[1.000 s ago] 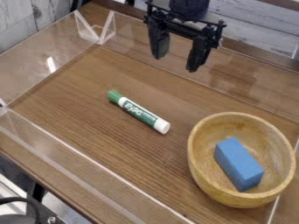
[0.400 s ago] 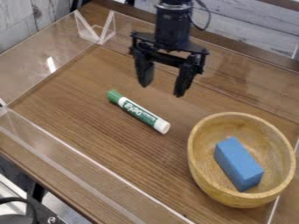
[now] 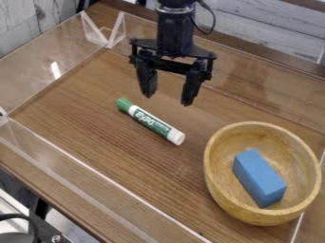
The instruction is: Put the green marker in the brown bowl
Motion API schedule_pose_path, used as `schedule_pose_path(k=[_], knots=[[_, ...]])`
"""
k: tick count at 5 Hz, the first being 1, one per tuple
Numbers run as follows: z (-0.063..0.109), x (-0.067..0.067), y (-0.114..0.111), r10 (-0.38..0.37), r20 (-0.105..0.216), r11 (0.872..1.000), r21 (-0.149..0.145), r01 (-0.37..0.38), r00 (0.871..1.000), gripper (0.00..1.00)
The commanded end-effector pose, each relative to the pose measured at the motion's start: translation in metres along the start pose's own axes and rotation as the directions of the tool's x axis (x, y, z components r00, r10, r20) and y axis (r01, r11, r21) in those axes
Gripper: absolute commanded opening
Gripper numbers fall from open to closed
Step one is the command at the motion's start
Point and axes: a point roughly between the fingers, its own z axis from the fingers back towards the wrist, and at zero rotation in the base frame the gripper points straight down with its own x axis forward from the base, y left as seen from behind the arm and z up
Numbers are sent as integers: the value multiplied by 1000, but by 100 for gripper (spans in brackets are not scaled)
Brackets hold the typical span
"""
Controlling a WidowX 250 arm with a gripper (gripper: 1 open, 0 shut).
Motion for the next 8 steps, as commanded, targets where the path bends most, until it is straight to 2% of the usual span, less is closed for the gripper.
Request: schedule_pose_path(k=[1,2,3,5,6,7,8], knots=[[11,3,4,36,49,999,-14,-35,998,100],[7,3,7,79,39,997,-24,-79,996,100],[3,3,12,149,35,988,-42,-148,988,100],[-5,4,25,311,26,946,-107,-306,950,100],[-10,5,33,382,20,916,-144,-375,924,100],[-16,6,42,451,11,878,-182,-442,892,100],[-22,7,47,521,-5,833,-215,-510,853,100]])
